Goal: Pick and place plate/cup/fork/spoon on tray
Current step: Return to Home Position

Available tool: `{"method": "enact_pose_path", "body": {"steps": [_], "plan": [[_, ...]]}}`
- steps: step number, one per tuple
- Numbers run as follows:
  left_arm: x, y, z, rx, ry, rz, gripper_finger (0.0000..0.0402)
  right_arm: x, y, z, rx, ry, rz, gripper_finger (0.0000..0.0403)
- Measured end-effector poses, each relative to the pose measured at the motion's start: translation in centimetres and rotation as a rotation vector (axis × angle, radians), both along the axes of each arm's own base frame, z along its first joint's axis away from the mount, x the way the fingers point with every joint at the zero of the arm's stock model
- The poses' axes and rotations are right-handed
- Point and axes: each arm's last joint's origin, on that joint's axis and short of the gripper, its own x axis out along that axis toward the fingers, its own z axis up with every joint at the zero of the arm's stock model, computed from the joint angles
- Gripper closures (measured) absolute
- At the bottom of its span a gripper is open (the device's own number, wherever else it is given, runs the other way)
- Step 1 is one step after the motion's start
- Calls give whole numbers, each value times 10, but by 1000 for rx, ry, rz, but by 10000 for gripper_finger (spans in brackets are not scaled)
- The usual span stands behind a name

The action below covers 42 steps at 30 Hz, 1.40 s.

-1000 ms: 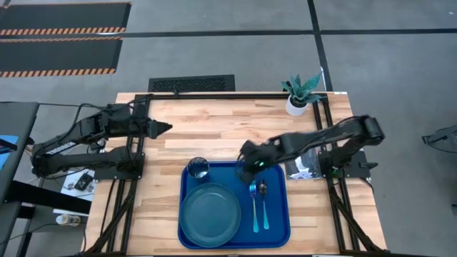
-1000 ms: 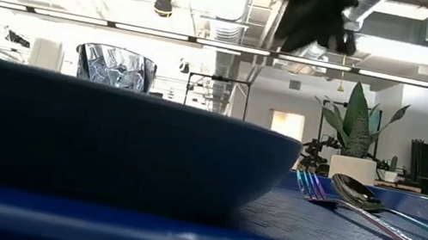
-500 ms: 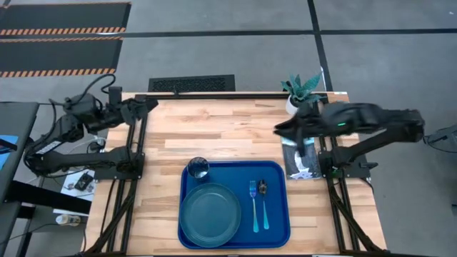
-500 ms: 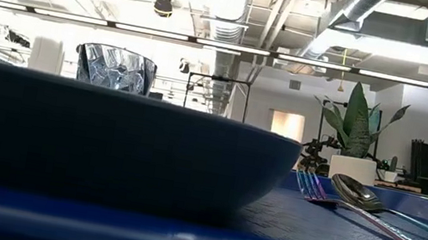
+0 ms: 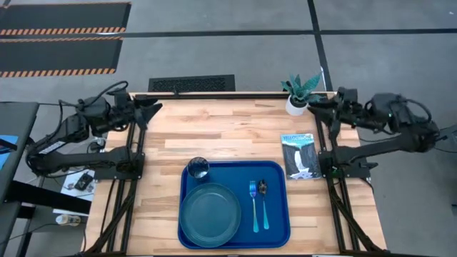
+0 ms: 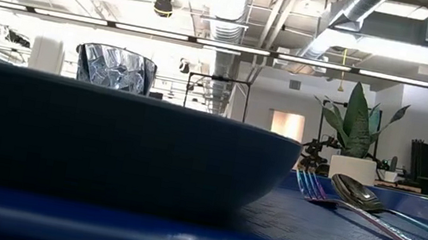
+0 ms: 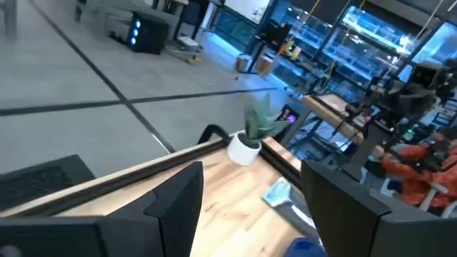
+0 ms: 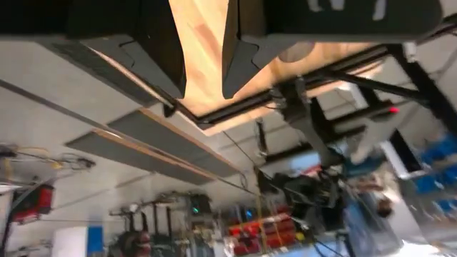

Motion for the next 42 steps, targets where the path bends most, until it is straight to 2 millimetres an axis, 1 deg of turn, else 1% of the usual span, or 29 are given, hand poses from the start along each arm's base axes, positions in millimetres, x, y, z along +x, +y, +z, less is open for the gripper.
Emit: {"method": "enact_pose_path", "body": {"steps": [3,5,8,10,13,17,20,23,26,28,30,32,35,38,42], "plan": [[-4,-1,-4,28,-36,-6,179,-5,-1,-28,25,-61,-5,286],[-8,-3,-8,37,-71,-9,179,-4,-2,-48,27,-81,-9,286],[-18,-5,-19,49,-107,22,179,-4,-3,-69,31,-150,-7,286],[-26,-7,-28,52,-122,40,179,-2,-3,-84,36,-166,-6,286],[-35,-11,-47,68,-139,22,179,1,-3,-106,64,-164,-3,286],[-40,-12,-76,28,-168,11,179,4,-2,-134,102,-212,46,286],[-35,-11,-101,-29,-207,8,179,7,-1,-155,118,-297,72,286],[-27,-10,-124,-46,-232,-48,179,8,-1,-176,127,-353,80,286],[-16,-8,-149,-74,-175,-106,179,10,-1,-197,143,-380,83,286],[-7,-7,-169,-124,-135,-123,179,11,-1,-209,168,-408,88,286],[2,-6,-182,-144,-171,-149,179,15,-1,-221,189,-414,90,286],[9,-7,-195,-140,-212,-180,179,16,-1,-224,198,-414,92,286],[15,-10,-212,-127,-232,-196,179,17,-1,-228,209,-365,89,286],[18,-14,-211,-89,-206,-199,179,17,-1,-226,178,-376,107,286],[21,-20,-215,-66,-147,-211,179,18,-1,-232,132,-304,102,286]]}}
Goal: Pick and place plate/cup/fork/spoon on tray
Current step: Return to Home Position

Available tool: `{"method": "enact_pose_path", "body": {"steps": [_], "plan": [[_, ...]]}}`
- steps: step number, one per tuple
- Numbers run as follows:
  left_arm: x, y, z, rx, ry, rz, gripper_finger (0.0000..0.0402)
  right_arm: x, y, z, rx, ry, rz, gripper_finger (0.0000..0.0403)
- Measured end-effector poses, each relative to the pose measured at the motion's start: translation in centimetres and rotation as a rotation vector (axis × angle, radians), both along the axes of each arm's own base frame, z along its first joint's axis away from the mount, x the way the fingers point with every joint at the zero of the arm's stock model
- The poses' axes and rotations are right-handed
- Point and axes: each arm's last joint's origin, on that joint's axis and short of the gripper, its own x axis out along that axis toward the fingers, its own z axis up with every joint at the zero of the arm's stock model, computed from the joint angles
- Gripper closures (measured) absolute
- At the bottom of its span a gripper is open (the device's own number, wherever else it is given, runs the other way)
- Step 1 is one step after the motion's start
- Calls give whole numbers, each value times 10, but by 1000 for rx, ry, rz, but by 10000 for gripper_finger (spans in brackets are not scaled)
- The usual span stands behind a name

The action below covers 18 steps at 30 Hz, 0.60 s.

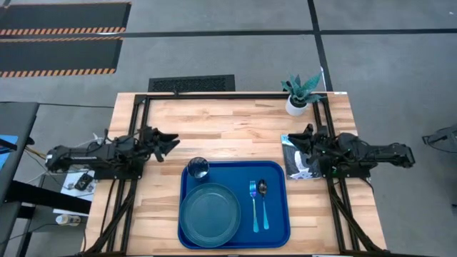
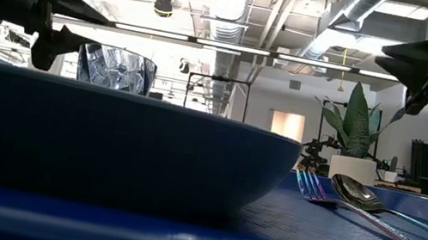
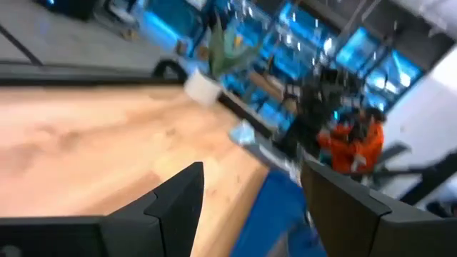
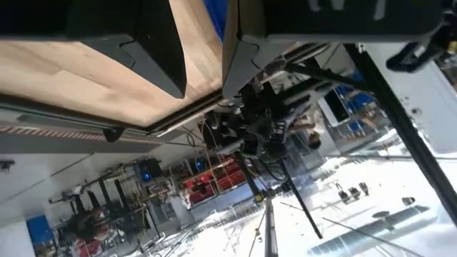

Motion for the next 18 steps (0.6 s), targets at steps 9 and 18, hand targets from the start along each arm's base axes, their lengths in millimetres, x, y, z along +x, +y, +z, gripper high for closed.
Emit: {"method": "enact_pose_path", "body": {"steps": [9,18], "plan": [[3,-12,-3,85,61,-174,179,1,-3,-12,-101,148,-29,286],[3,-12,-3,181,90,-163,179,1,-6,-13,-132,175,-64,286]]}}
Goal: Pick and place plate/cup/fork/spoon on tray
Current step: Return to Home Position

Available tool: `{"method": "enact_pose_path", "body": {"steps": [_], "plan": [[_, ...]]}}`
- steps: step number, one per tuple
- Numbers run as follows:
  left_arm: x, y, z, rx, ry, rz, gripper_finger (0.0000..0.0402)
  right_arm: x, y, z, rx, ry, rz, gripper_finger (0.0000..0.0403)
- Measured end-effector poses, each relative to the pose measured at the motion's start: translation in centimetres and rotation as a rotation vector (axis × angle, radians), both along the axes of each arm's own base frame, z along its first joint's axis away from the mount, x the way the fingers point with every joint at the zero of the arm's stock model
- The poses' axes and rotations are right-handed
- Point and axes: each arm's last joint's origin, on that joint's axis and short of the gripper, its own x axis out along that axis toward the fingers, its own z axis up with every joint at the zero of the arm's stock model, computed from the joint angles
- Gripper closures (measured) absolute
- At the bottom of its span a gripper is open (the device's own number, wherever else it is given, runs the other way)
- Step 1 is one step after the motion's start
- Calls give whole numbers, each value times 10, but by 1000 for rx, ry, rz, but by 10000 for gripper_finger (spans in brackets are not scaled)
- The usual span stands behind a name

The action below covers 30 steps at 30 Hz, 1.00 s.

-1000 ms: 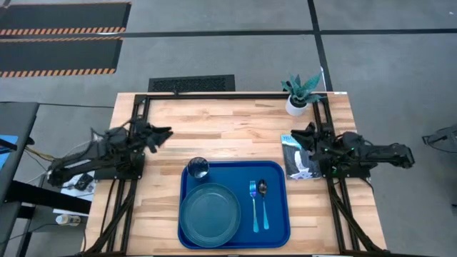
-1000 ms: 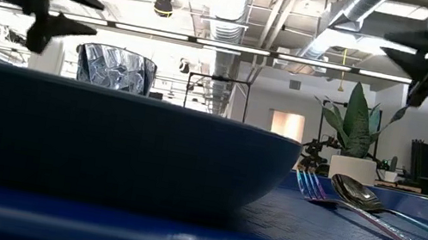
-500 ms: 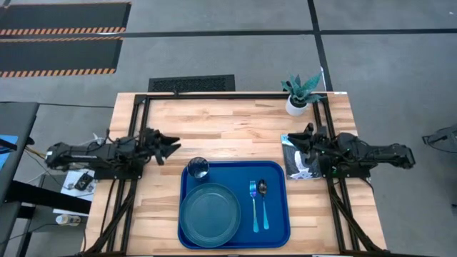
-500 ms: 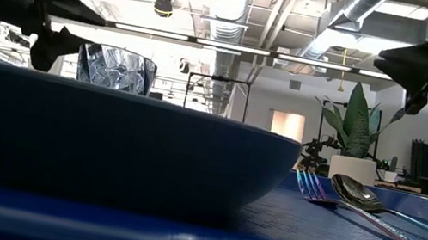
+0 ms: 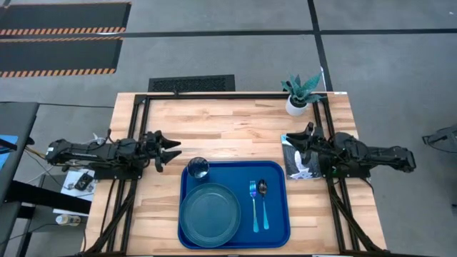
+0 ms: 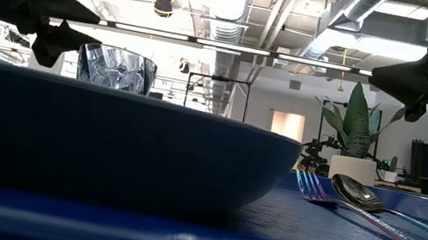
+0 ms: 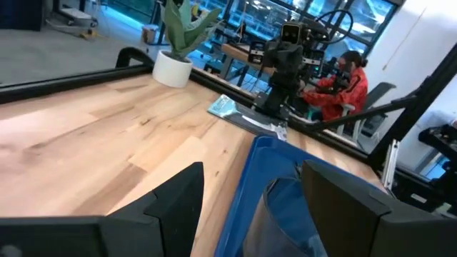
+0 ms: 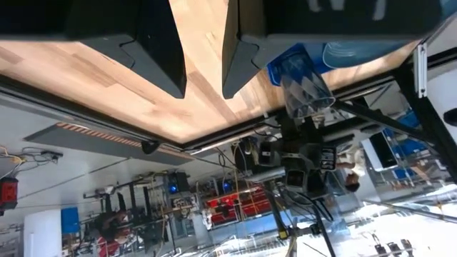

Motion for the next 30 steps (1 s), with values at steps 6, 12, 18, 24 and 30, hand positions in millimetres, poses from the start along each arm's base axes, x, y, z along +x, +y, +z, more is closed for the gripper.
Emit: {"method": "enact_pose_path", "body": {"steps": [6,12,18,24,30], "plan": [[0,1,-1,112,30,13,179,0,0,-1,0,5,-3,286],[0,2,0,237,60,52,179,0,0,-1,-2,8,-2,286],[0,3,0,238,60,77,179,0,0,-1,-7,10,-3,286],[0,2,0,201,50,65,179,0,0,-1,0,9,-1,286],[0,2,0,201,50,65,179,0,0,-1,0,10,-2,286]]}}
